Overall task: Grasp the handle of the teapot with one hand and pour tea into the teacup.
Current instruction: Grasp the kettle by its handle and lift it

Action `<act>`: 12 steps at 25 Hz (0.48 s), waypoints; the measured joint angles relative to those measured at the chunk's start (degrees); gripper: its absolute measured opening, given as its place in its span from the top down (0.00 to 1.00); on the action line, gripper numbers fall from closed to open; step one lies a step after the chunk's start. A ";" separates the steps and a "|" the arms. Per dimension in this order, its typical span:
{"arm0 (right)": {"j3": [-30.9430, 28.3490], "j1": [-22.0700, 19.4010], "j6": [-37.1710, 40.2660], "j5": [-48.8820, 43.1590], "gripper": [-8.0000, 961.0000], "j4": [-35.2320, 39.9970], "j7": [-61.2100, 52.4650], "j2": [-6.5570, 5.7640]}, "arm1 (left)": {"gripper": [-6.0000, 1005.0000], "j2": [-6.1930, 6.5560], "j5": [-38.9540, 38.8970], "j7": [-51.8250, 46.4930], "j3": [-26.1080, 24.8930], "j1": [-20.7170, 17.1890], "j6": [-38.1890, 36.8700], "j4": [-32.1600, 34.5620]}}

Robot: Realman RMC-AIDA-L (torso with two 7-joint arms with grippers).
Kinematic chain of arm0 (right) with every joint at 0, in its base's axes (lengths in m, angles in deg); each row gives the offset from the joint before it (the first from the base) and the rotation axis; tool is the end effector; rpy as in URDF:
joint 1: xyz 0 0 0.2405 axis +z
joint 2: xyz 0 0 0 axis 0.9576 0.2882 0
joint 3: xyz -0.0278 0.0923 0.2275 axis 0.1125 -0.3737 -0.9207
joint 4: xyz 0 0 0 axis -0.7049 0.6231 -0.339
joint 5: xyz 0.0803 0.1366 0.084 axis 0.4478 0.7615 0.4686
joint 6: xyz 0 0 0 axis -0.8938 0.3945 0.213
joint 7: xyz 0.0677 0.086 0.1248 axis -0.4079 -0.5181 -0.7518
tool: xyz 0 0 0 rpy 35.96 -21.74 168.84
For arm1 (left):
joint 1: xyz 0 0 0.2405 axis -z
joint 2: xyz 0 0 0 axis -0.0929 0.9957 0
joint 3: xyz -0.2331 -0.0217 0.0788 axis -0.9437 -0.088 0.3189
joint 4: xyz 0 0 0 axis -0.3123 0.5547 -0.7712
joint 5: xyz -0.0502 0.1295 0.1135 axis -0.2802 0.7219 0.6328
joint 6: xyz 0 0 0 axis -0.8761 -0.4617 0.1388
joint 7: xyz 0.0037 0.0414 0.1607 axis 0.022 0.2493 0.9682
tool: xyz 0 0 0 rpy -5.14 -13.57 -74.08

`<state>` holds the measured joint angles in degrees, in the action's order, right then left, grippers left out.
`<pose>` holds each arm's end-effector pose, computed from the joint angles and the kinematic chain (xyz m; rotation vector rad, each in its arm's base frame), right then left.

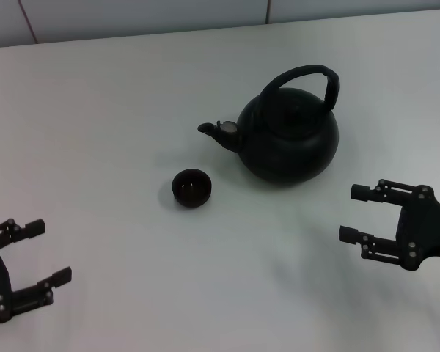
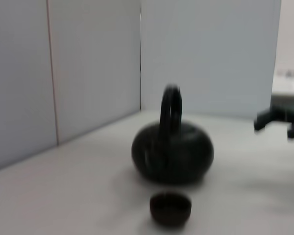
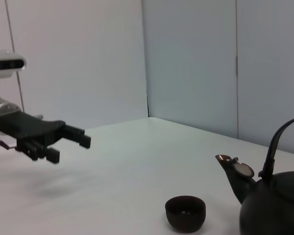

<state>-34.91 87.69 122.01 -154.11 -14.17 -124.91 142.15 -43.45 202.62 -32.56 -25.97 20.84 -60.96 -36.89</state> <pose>0.2943 0.2201 0.0015 -2.5575 0.3880 0.7428 -0.3052 0.2213 0.0090 -2.6181 -0.3068 -0.6694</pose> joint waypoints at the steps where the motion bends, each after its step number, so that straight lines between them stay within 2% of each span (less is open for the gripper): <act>1: 0.00 -0.01 -0.01 0.00 0.29 -0.06 0.04 0.01 | 0.19 -0.05 0.43 0.51 0.01 -0.08 0.34 0.03; 8: -0.04 -0.08 -0.01 0.00 0.29 -0.92 0.43 0.01 | 0.19 -0.36 0.98 1.31 -0.19 -0.08 0.90 0.10; 12: -2.29 -0.57 -0.06 1.48 0.29 -4.53 3.66 0.03 | 0.19 -0.54 0.97 1.37 -0.32 -0.07 1.00 -0.10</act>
<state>-37.20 87.12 121.96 -152.63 -18.70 -121.25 142.18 -43.99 203.59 -31.19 -26.28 20.77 -59.97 -37.00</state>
